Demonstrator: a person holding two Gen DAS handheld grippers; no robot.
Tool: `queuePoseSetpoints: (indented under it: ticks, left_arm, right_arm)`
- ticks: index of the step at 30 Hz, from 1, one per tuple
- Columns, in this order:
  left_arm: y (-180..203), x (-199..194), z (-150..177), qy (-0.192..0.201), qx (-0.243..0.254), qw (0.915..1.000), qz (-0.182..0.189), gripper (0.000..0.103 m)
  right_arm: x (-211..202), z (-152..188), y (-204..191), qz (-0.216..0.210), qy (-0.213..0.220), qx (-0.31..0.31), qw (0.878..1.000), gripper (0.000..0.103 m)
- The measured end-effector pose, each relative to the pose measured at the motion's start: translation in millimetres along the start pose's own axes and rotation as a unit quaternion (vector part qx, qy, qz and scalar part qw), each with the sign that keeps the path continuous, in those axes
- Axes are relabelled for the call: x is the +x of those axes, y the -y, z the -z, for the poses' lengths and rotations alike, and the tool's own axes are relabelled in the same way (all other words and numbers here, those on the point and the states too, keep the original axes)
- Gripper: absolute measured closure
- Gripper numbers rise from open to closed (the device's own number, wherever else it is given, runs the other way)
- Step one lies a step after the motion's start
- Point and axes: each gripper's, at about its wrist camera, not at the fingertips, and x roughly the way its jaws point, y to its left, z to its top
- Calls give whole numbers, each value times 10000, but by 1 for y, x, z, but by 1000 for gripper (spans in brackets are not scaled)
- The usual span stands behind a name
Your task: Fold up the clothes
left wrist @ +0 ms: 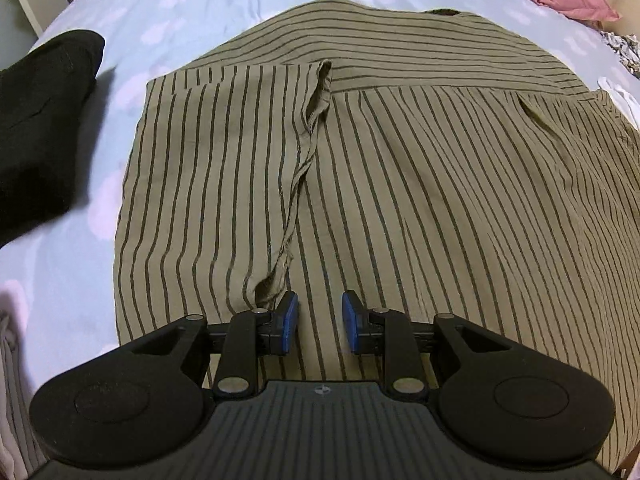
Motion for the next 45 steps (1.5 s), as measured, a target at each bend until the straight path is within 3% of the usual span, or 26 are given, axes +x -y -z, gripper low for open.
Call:
queuePoseSetpoints:
  ticks: [4,10,21,24,26,29,36,45]
  left_arm:
    - [2,3,-3,-161,2,9999,12,81]
    - [2,13,-5,-327,-8,9995,-3,81]
    - [-7,25,-14,-416,-2,9990,140,79]
    - [-6,28,-16,-382,76,9992,111,78]
    - [-5,30,-17,-354,118,9992,105,77]
    - [-5,32,-19,-333,160,9993,109,77]
    - [-5,31,-17,-266,156,9994,132,77]
    - [-1,28,-18,-233,158,9996,98,77]
  right_arm:
    - [13,-22,11,-121,261,350,9990,47]
    - [43,-63,2,-356,556,350,9972,47]
    - [111,-122,-32,-329,408,118,9986,50]
    - [123,-121,-33,-342,269,172,9989,67]
    - [124,-119,-32,-494,325,169,9981,98]
    - [117,-118,-32,-531,507,212,9971,98]
    - [77,-126,-8,304,1349,589,9886,99]
    - [73,-123,23,430,1508,1026,9823,97]
